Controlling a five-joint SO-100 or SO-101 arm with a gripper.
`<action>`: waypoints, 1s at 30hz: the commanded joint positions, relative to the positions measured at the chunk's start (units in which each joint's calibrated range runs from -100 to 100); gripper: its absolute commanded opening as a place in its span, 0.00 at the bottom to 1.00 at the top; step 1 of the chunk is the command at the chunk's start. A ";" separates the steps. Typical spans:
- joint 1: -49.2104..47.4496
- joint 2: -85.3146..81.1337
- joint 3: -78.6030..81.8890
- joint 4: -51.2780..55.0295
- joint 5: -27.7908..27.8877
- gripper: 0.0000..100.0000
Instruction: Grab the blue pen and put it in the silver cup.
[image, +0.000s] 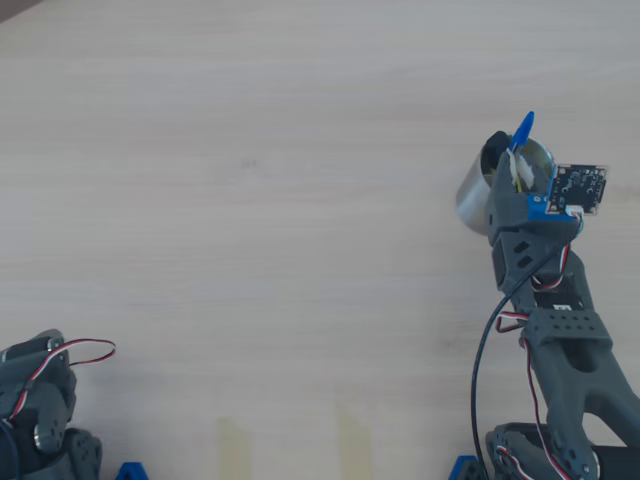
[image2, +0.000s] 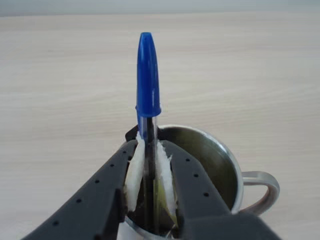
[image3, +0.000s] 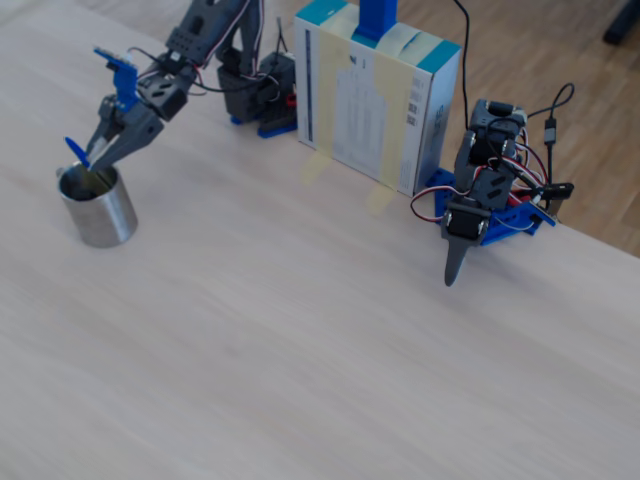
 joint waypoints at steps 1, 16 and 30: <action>-0.40 -0.90 -0.39 -0.48 0.11 0.02; -0.49 -1.57 -0.93 -0.65 0.11 0.02; -4.50 -7.97 -0.02 0.04 0.69 0.51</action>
